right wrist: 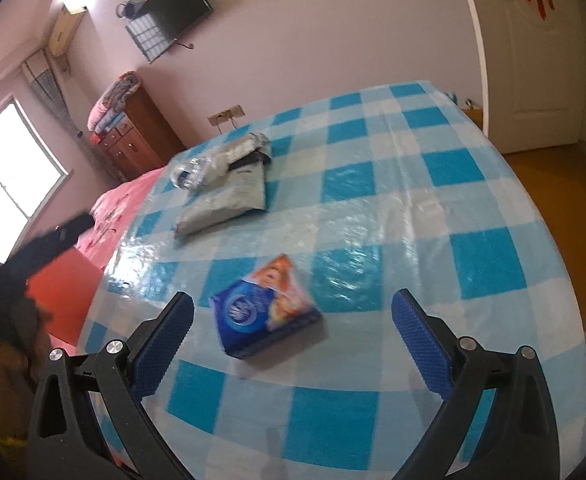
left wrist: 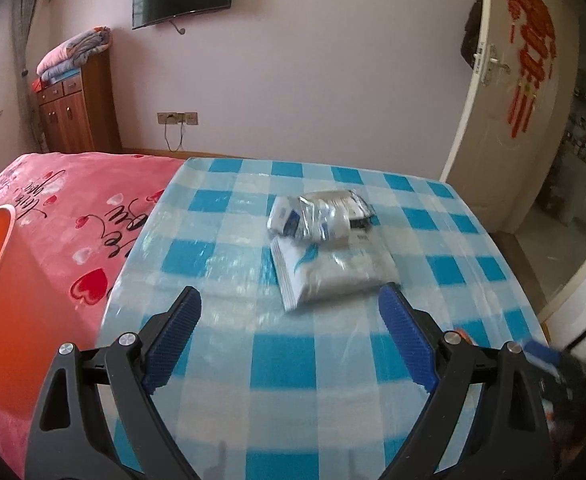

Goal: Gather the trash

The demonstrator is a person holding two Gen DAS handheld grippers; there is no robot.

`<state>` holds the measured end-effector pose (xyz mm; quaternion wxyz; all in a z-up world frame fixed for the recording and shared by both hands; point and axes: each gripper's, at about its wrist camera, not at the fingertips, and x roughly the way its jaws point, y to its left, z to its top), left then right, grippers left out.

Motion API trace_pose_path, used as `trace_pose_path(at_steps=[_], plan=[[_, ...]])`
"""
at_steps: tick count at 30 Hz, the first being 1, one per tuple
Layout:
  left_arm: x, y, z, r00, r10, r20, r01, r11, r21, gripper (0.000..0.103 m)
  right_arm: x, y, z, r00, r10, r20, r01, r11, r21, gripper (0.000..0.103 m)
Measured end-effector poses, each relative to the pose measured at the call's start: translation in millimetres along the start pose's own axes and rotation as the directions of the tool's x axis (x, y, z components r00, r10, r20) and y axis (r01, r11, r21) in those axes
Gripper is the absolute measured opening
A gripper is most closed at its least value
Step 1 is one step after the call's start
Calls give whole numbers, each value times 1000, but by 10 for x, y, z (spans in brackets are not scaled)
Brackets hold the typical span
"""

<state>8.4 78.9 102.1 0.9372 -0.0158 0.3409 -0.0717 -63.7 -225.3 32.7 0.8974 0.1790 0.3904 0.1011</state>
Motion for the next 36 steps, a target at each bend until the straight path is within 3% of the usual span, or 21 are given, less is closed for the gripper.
trace_pose_path(at_steps=[14,18,23,28,36], plan=[[1352,-113,861,995,74,-69,-78,995,-54,91,6,-375,-74,999,-42,-1,42,999,13,98],[1793,-202,1073,979,145,-146,-148,989,-9,91,17,-403,-82,999,-32,-4,32,999,10,98],[2215,-235,1213,943,211,-255,-215,977,13,85,16,-456,-93,999,-33,-4,33,999,2,98],[2365,-237,1147,908,280,-311,-271,960,74,83,31,-546,-104,1000,-28,-14,28,999,24,98],[2093,-288,918,902,292,-317,-262,956,134,83,20,-537,-106,1000,-12,-11,12,1000,14,98]])
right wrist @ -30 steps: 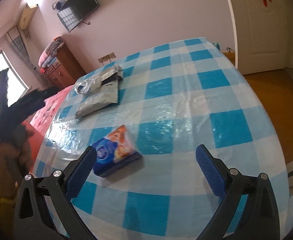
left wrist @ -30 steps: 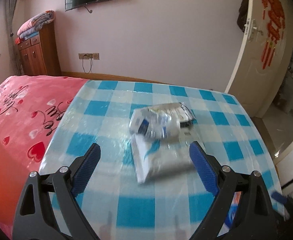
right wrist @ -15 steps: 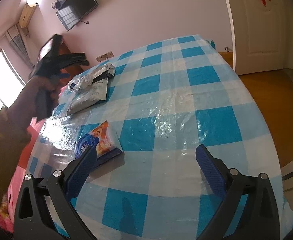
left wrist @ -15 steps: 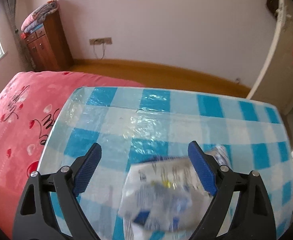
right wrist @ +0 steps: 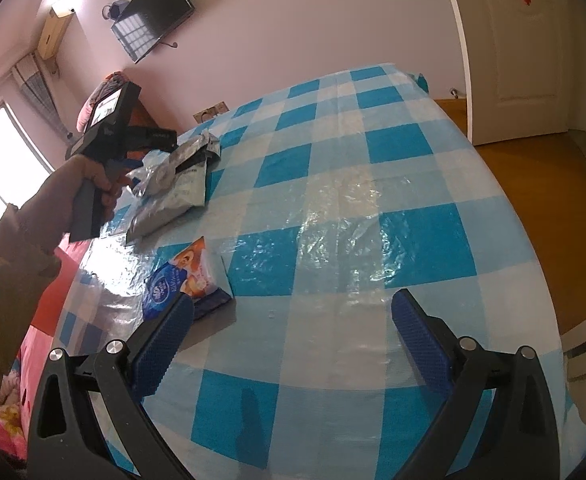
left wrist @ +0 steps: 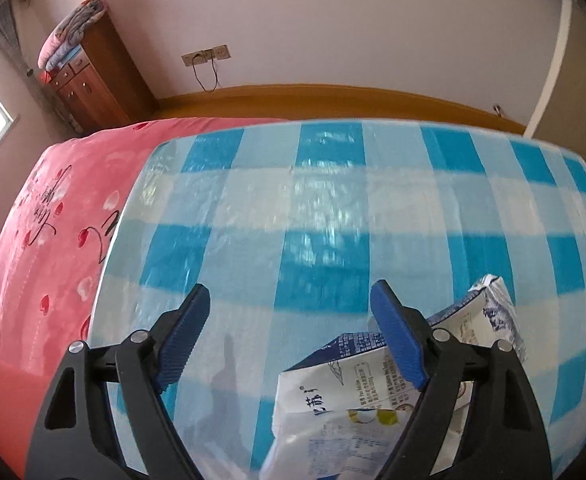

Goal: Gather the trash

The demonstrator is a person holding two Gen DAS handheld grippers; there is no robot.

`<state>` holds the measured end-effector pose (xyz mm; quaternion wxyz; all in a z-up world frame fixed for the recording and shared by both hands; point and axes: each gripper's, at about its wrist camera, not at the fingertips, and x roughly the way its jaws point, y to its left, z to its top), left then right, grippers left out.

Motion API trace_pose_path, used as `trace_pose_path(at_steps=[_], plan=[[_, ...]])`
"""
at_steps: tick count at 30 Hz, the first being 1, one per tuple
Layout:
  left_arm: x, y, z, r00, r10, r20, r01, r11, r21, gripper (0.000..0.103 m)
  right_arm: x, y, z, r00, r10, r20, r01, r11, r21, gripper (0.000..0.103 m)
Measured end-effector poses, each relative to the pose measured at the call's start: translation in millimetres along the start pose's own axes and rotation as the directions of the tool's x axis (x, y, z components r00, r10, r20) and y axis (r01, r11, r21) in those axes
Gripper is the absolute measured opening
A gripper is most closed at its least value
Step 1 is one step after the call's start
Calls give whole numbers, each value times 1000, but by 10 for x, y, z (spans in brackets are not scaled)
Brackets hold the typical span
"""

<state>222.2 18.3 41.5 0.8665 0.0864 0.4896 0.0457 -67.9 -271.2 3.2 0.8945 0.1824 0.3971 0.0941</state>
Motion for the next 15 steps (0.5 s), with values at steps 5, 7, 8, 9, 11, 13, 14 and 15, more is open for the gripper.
trace_pose_path(at_steps=[5,7,8,9,11,13,14,15], plan=[[-215,2,-380,1000,-13,7,13,1000,22,83,3,130,-31,1000,24,-14,-24,999,-30,98],[-282,26,-524,1000,-30,6,30,999,20,83,32,218,-61,999,37,-35,-39,998,-57,98],[-335,38,-626,999,-40,7,40,999,18,83,48,269,-84,998,44,-47,-47,996,-74,98],[-373,60,-691,999,-43,9,43,999,14,83,72,330,-109,997,49,-60,-55,994,-95,98],[-455,136,-840,997,-71,10,71,997,11,83,107,413,-142,995,61,-80,-70,990,-121,98],[-555,230,-919,995,-94,30,94,996,-1,83,142,488,-165,993,67,-94,-81,985,-150,98],[-650,316,-969,994,-96,59,96,995,-13,83,159,522,-174,993,64,-99,-80,983,-165,98],[-702,373,-972,992,-95,79,96,995,-15,83,181,551,-181,992,64,-106,-83,981,-178,98]])
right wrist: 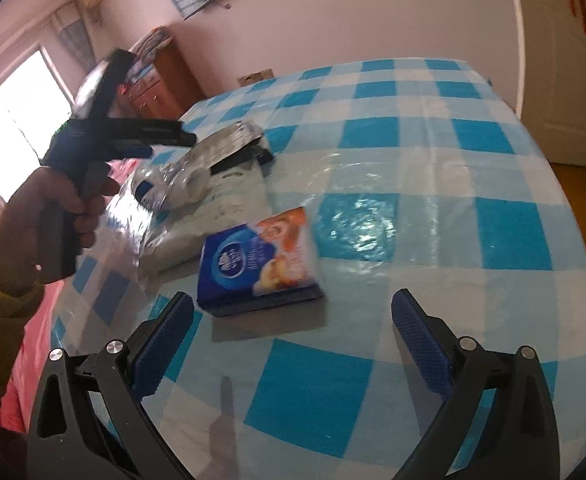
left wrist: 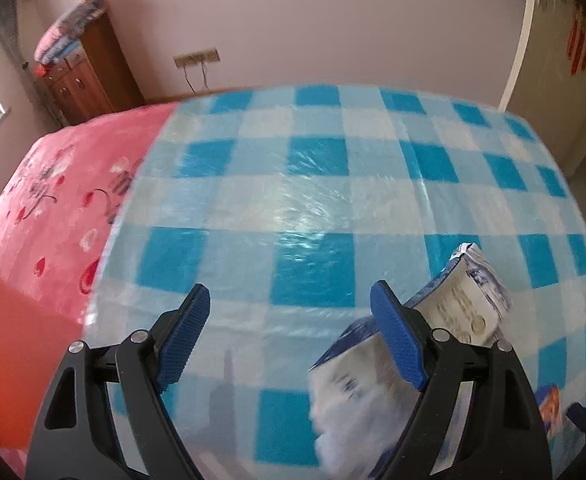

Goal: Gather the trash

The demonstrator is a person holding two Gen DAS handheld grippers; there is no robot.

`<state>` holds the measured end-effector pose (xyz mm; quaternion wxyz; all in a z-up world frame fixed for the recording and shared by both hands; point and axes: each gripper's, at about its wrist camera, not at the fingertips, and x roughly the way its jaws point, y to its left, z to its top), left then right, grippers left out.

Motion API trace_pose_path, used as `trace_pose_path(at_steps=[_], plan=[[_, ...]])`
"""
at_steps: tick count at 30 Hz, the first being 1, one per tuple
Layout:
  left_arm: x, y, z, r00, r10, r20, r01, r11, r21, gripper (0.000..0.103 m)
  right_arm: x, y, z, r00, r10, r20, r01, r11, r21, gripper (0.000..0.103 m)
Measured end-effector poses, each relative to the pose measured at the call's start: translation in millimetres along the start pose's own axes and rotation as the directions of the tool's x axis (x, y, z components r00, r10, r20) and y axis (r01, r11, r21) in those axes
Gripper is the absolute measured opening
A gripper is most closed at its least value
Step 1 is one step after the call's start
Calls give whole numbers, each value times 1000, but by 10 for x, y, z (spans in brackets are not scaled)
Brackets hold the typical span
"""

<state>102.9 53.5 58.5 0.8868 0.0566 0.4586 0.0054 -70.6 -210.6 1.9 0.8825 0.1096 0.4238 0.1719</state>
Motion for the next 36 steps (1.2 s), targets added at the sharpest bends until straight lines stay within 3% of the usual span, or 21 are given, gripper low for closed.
trace_pose_path(at_steps=[4,8,11,17,32,36], plan=[[-337,145,-153,999,-30,42,29,999,31,83,83,70,8,1000,-1,-19,1,999,-33,98],[-632,175,-405,990,-125,67,123,992,30,83,148,111,72,1000,-3,-22,2,999,-37,98],[-704,84,-574,979,-191,75,188,981,50,83,199,180,107,1000,-8,-27,6,998,-57,98],[-680,-212,-798,969,-236,76,223,964,148,83,299,260,103,999,-39,-37,35,994,-102,98],[-520,-452,-798,976,-212,58,195,956,218,83,306,261,76,999,-31,-13,29,993,-116,99],[-518,-519,-780,980,-186,69,159,945,285,83,311,272,78,999,-35,-14,33,992,-123,99]])
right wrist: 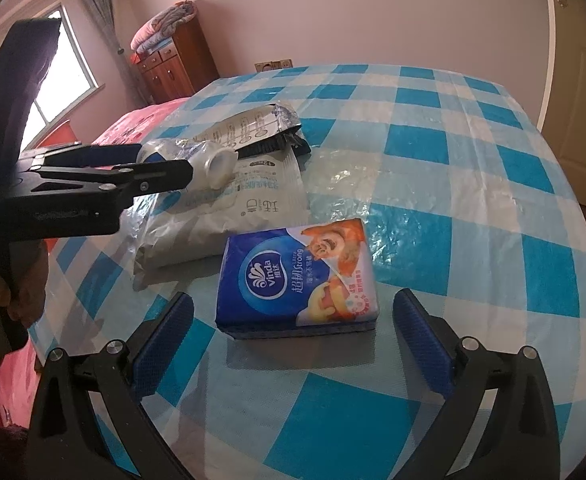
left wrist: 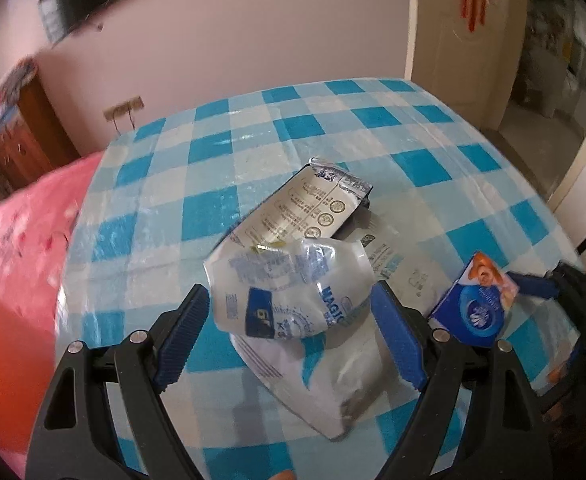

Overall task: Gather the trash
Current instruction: 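Close the left tool on the MAGICDAY bag while the right tool grasps the Vinda tissue pack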

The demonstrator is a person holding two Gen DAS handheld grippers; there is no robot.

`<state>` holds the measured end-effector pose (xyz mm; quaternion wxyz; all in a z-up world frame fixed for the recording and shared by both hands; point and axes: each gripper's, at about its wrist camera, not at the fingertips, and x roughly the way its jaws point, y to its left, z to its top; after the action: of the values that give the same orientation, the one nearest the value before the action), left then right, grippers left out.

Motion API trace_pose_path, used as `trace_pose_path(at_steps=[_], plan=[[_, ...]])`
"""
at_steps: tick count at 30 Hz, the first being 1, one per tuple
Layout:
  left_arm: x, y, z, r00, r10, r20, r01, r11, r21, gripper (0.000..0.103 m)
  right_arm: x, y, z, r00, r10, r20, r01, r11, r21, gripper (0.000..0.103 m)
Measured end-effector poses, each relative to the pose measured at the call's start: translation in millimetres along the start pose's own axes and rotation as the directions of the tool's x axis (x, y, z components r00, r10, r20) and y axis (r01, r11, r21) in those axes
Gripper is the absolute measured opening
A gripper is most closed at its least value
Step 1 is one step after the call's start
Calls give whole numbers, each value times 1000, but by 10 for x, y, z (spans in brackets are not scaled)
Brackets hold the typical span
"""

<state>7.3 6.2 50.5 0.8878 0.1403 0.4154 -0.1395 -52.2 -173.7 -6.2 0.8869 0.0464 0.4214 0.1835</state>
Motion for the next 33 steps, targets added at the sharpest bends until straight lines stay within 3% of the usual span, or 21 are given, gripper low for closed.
trace_pose_path(at_steps=[2,5,10,14,22,26,33], plan=[[37,8,11,1000,-12,-20,13,999,40,83,0,-2,-2,1000,5,2,-5,1000,3,99],[110,78,-20,998,-8,-57,9,1000,12,83,-6,-4,-6,1000,13,6,-13,1000,10,99],[80,-4,-119,992,-116,-52,115,993,-17,83,-5,-8,0,1000,15,7,-15,1000,11,99],[8,-131,-155,977,-210,-48,210,978,1,83,-15,-31,-2,1000,24,10,-24,1000,17,99],[-136,-96,-5,990,-142,-21,144,982,124,83,-26,-46,-3,999,32,13,-32,999,22,99],[-31,-143,85,992,-118,-43,125,961,246,83,-27,-46,-3,999,31,13,-31,999,22,99],[243,-172,240,991,-108,-85,129,945,301,83,-11,-22,-3,1000,11,4,-11,1000,5,99]])
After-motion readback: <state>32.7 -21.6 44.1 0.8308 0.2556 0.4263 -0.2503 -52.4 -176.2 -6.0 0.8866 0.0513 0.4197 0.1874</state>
